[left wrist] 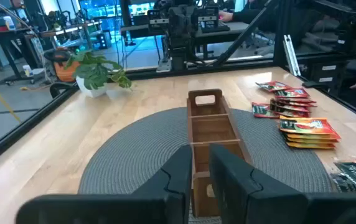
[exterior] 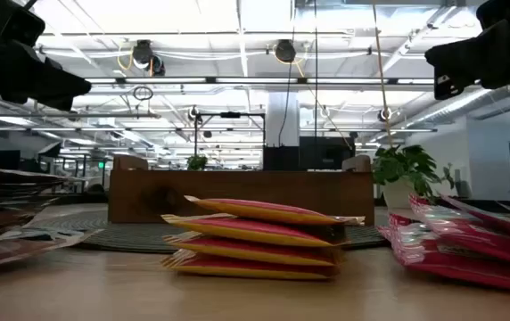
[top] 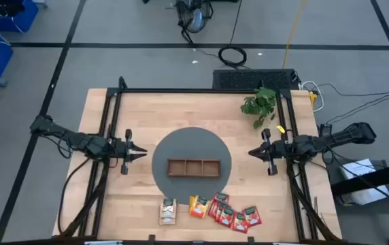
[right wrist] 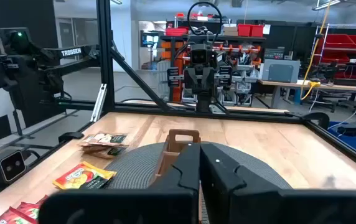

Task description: Pick & Place Tea

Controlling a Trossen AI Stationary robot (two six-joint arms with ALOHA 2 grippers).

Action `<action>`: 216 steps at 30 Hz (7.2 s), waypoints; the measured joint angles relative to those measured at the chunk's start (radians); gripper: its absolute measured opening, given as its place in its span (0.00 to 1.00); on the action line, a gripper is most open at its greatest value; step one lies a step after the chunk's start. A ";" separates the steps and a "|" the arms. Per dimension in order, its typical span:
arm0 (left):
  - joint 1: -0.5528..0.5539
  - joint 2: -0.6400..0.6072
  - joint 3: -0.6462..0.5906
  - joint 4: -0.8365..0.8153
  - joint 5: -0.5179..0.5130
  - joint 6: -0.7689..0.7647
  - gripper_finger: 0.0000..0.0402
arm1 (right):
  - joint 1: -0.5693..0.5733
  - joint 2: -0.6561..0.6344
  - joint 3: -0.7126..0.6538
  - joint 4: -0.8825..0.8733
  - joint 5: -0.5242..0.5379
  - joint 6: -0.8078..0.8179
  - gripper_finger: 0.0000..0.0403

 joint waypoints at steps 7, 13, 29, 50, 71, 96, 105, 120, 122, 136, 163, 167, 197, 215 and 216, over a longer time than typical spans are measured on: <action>0.000 0.000 0.000 0.000 0.000 0.000 0.16 | 0.000 0.000 0.000 0.000 0.000 0.000 0.00; 0.000 0.000 0.000 0.000 0.000 0.000 0.16 | 0.000 0.000 0.000 0.000 0.000 0.000 0.00; 0.000 0.000 0.000 0.000 0.000 0.000 0.16 | 0.000 0.000 0.000 0.000 0.000 0.000 0.00; 0.000 0.000 0.000 0.000 0.000 0.000 0.16 | 0.000 0.000 0.000 0.000 0.000 0.000 0.00; 0.000 0.000 0.000 0.000 0.000 0.000 0.16 | 0.000 0.000 0.000 0.000 0.000 0.000 0.00; 0.000 0.000 0.000 0.000 0.000 0.000 0.16 | 0.000 0.000 0.000 0.000 0.000 0.000 0.00; 0.000 0.000 0.000 0.000 0.000 0.000 0.16 | 0.000 0.000 0.000 0.000 0.000 0.000 0.00; 0.000 0.000 0.000 0.000 0.000 0.000 0.16 | 0.000 0.000 0.000 0.000 0.000 0.000 0.00; 0.000 0.000 0.000 0.000 0.000 0.000 0.16 | 0.000 0.000 0.000 0.000 0.000 0.000 0.00; 0.000 0.000 0.000 0.000 0.000 0.000 0.16 | 0.000 0.000 0.000 0.000 0.000 0.000 0.00; 0.000 0.000 0.000 0.000 0.000 0.000 0.16 | 0.000 0.000 0.000 0.000 0.000 0.000 0.00; 0.000 0.000 0.000 0.000 0.000 0.000 0.16 | 0.000 0.000 0.000 0.000 0.000 0.000 0.00; 0.000 0.000 0.000 0.000 0.000 0.000 0.16 | 0.000 0.000 0.000 0.000 0.000 0.000 0.00; 0.000 0.000 0.000 0.071 0.000 0.006 0.16 | 0.000 0.000 0.000 0.000 0.000 0.000 0.00; 0.000 0.000 0.000 0.101 0.000 -0.025 0.16 | 0.000 0.000 0.000 0.000 0.000 0.000 0.00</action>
